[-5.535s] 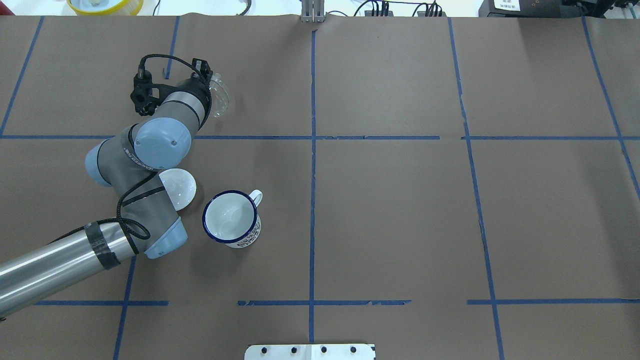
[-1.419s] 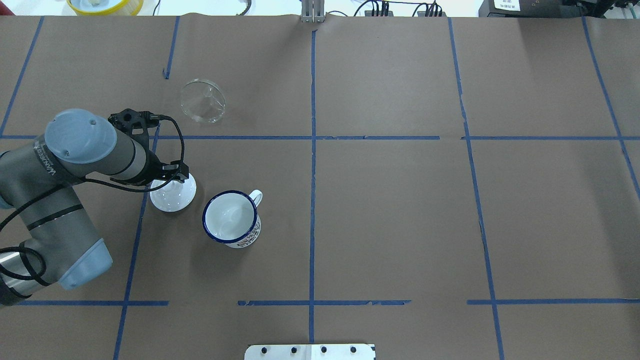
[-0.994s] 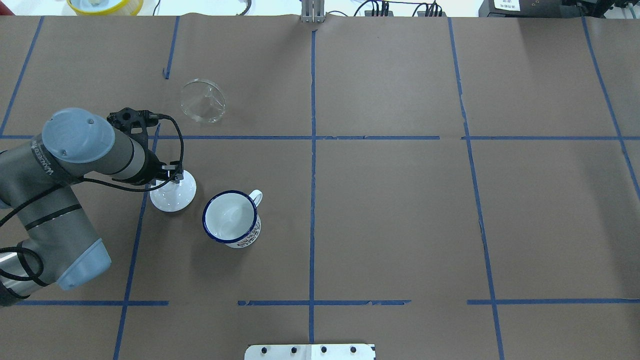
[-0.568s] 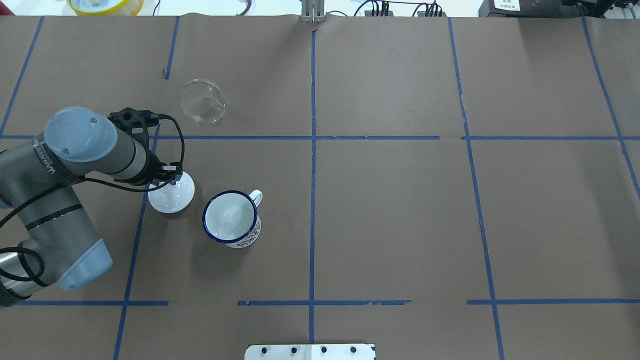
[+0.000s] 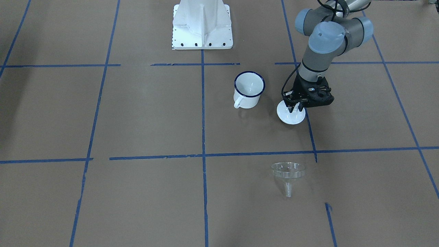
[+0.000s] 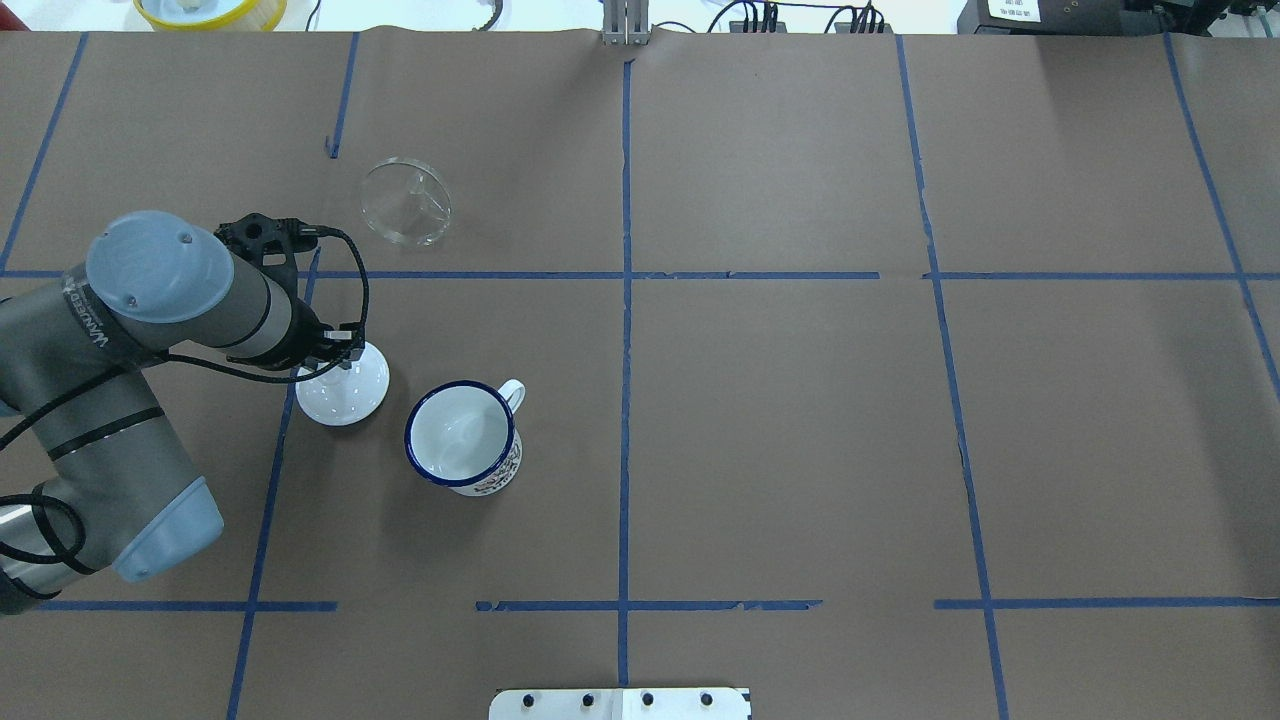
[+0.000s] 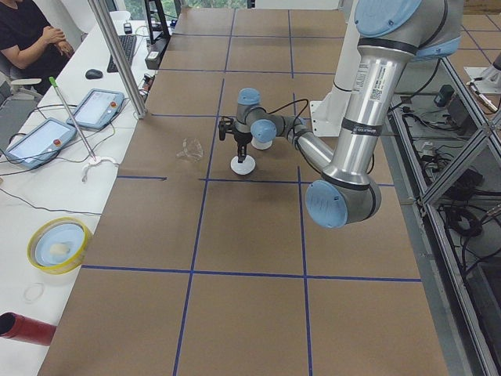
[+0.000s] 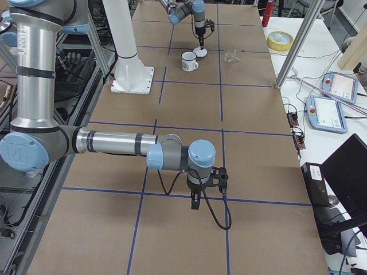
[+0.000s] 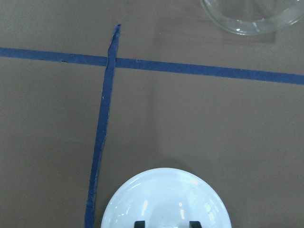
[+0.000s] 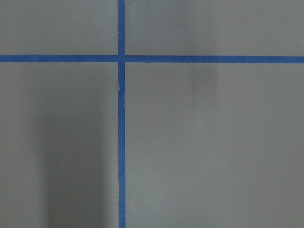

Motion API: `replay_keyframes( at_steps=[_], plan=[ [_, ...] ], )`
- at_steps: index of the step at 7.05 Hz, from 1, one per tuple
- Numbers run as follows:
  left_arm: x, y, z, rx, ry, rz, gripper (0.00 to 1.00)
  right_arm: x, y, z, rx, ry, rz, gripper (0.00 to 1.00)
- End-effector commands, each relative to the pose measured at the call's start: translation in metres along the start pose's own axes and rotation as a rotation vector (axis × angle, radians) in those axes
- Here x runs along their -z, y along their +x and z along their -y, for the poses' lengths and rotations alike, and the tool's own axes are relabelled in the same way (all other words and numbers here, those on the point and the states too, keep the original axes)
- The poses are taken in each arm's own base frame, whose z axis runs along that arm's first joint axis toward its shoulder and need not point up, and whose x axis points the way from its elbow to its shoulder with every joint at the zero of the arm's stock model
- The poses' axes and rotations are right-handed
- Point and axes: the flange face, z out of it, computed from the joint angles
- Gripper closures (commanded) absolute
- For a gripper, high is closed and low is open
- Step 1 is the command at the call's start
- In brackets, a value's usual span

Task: Remove funnel from cup
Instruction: 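Close the left gripper on the white lid's knob and lift it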

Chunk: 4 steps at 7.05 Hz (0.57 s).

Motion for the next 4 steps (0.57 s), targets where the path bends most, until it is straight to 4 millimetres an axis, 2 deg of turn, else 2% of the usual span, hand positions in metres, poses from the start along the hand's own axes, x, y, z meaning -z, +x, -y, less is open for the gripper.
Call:
replay_keyframes(
  at_steps=[1,3,4],
  plan=[
    [0.04,0.01,-0.001,0.011,0.005,0.012,1.0,0.0,0.0,0.0,0.0,0.0,0.0,0.0],
    [0.117,0.024,0.017,0.06,0.04,0.02,1.0,0.0,0.0,0.0,0.0,0.0,0.0,0.0],
    [0.147,0.042,0.012,0.072,0.014,0.011,1.0,0.001,0.0,0.0,0.001,0.001,0.0,0.0]
  ],
)
